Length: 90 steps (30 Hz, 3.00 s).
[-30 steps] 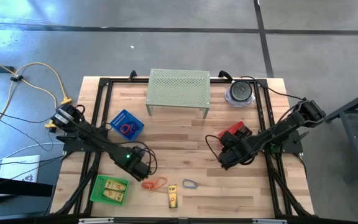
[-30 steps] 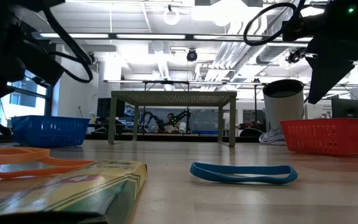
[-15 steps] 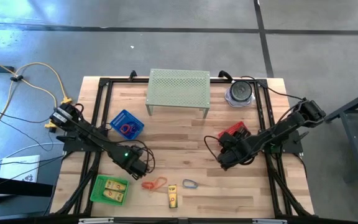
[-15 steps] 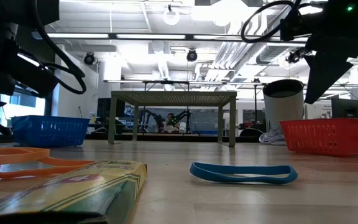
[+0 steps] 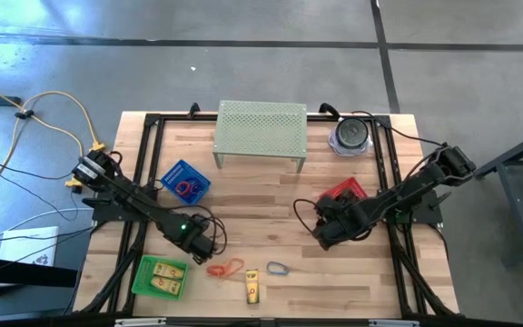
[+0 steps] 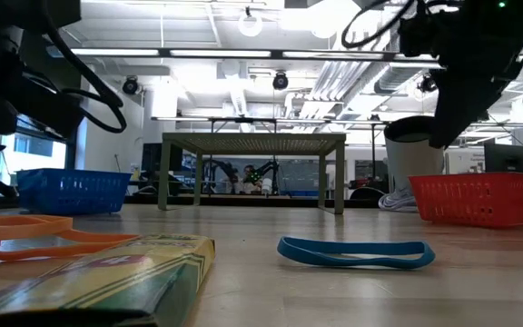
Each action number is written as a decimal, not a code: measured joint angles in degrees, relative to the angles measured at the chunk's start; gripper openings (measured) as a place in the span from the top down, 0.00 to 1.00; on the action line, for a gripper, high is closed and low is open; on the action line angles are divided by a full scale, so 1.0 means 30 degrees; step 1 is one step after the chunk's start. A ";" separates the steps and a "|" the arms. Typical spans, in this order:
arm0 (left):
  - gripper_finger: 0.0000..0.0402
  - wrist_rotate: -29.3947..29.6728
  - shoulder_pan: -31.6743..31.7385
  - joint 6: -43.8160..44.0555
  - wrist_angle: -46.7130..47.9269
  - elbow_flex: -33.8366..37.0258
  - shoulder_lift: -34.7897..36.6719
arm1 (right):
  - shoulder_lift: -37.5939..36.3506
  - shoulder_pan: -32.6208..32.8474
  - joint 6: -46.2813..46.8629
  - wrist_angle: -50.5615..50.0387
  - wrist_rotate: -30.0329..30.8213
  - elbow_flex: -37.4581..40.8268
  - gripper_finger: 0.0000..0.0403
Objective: Pick & Place Office Desk Supplies
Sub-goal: Put the purple spring keychain into the blue bin, then put the orange rubberband into the red bin
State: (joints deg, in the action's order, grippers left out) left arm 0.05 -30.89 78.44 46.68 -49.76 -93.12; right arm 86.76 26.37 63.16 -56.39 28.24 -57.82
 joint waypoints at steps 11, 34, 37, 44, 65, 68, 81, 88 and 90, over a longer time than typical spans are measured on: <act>0.97 0.3503 -0.0612 -0.0473 0.1960 -0.2681 -0.0102 | 0.0000 0.0025 -0.1691 0.3021 -0.0248 0.0000 0.41; 0.98 0.5281 0.1429 -0.6036 1.4328 -1.0092 0.0736 | 0.0313 0.2785 -0.4341 1.2895 0.0093 0.0000 0.41; 0.98 0.5224 0.2669 -0.7755 1.4440 -0.9492 0.1222 | 0.0583 0.3090 -0.5291 1.4546 0.0077 0.0000 0.41; 0.98 0.5050 0.6169 -0.8511 1.3920 -0.6301 0.3683 | 0.0597 0.3377 -0.6143 1.5288 0.0106 0.0004 0.41; 0.97 0.4962 1.0256 -1.0681 0.6910 0.0204 0.8743 | 0.0597 0.3286 -0.6711 1.5302 0.0205 0.0007 0.41; 0.95 0.5059 1.0091 -1.1501 0.6086 0.0204 0.8735 | 0.0597 0.3286 -0.6820 1.5280 0.0108 0.0007 0.41; 0.67 0.6943 0.9848 -1.0534 0.5931 0.0204 0.8735 | 0.0597 0.3300 -0.6988 1.5288 0.0041 0.0007 0.41; 0.66 0.2472 0.8417 -1.0594 0.5755 -0.0453 0.8735 | 0.0605 0.3300 -0.6995 1.5285 0.0045 0.0007 0.41; 0.66 0.1768 0.7205 -1.0400 0.4731 -0.0481 0.8735 | 0.0605 0.3300 -0.6995 1.5288 0.0047 0.0007 0.41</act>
State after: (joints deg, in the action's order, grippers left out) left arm 5.35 -9.27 47.24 60.87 -51.20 -66.92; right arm 88.58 36.27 42.17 -10.52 28.38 -57.80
